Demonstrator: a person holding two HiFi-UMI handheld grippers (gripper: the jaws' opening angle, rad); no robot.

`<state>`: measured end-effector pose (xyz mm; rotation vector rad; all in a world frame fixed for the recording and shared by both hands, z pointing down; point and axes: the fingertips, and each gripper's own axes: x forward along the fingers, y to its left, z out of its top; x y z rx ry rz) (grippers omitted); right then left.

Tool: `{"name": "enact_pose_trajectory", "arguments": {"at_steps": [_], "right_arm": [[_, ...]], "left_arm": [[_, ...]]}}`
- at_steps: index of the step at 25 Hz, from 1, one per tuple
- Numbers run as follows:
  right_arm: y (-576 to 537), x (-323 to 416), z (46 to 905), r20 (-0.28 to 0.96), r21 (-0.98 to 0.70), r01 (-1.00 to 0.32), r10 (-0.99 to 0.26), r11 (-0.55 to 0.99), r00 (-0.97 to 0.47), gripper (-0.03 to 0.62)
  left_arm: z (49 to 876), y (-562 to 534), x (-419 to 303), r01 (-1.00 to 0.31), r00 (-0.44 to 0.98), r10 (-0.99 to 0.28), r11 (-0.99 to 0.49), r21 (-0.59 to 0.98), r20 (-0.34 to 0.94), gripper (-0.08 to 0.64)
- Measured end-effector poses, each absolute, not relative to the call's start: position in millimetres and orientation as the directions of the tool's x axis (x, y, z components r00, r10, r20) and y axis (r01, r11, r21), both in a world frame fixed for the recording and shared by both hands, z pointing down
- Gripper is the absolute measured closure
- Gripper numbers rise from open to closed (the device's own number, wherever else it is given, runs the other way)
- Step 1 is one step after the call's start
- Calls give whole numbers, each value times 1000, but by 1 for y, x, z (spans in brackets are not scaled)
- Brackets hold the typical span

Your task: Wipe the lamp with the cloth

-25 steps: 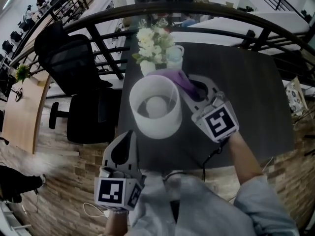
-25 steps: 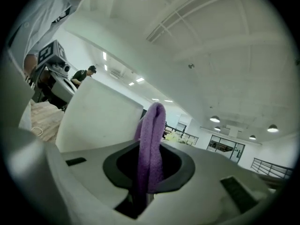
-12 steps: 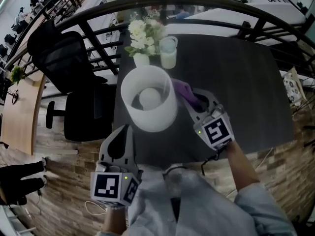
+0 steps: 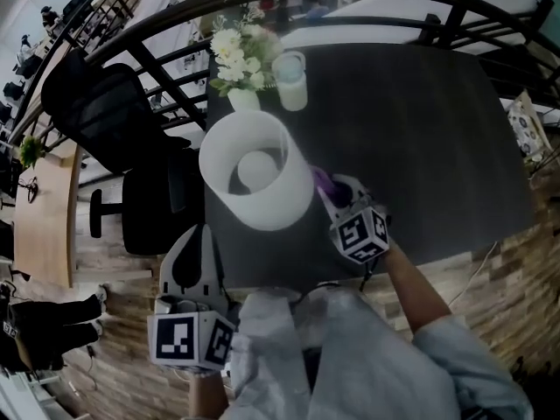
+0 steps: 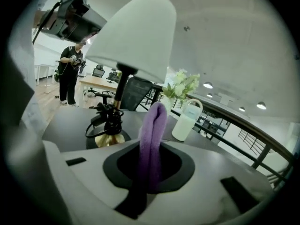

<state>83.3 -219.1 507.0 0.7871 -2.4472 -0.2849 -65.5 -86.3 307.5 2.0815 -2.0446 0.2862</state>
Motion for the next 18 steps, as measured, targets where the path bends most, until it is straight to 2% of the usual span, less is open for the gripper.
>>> {"name": "enact_pose_trajectory", "arguments": {"at_steps": [12, 15, 18], "right_arm": [[-174, 53, 564, 547, 233, -420, -476, 877, -689, 541], [-162, 51, 568, 560, 204, -438, -471, 876, -682, 541], [-153, 50, 571, 564, 157, -483, -480, 861, -672, 541]], "left_arm": [[310, -78, -84, -1000, -11, -957, 14, 8, 288, 558], [316, -73, -87, -999, -21, -941, 35, 38, 338, 558], [315, -74, -88, -1000, 4, -942, 5, 25, 334, 558]]}}
